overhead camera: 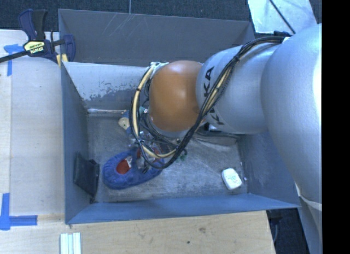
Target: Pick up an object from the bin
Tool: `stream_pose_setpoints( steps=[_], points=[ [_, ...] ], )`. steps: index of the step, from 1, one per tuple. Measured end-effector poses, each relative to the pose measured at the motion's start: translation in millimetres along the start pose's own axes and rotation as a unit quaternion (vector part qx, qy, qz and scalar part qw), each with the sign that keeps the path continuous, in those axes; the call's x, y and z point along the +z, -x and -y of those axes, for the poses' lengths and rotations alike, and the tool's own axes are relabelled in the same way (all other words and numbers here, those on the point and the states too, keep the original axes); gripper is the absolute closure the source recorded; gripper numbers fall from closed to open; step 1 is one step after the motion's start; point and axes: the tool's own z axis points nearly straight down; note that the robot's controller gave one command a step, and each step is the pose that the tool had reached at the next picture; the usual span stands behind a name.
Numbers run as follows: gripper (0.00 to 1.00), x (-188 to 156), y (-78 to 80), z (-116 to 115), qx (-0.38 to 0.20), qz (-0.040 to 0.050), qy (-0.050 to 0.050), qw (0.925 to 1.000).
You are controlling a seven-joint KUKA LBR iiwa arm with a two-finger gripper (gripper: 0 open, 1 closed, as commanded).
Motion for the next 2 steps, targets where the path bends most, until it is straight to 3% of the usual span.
stream_pose_setpoints(
  steps=[1,2],
  points=[
    [1.00,-102.5,-7.0,-20.7,-0.001,0.0016,0.000,1.0000],
    [1.00,-138.0,-37.9,-58.8,-0.230,-0.0009,0.001,0.9731]
  ],
)
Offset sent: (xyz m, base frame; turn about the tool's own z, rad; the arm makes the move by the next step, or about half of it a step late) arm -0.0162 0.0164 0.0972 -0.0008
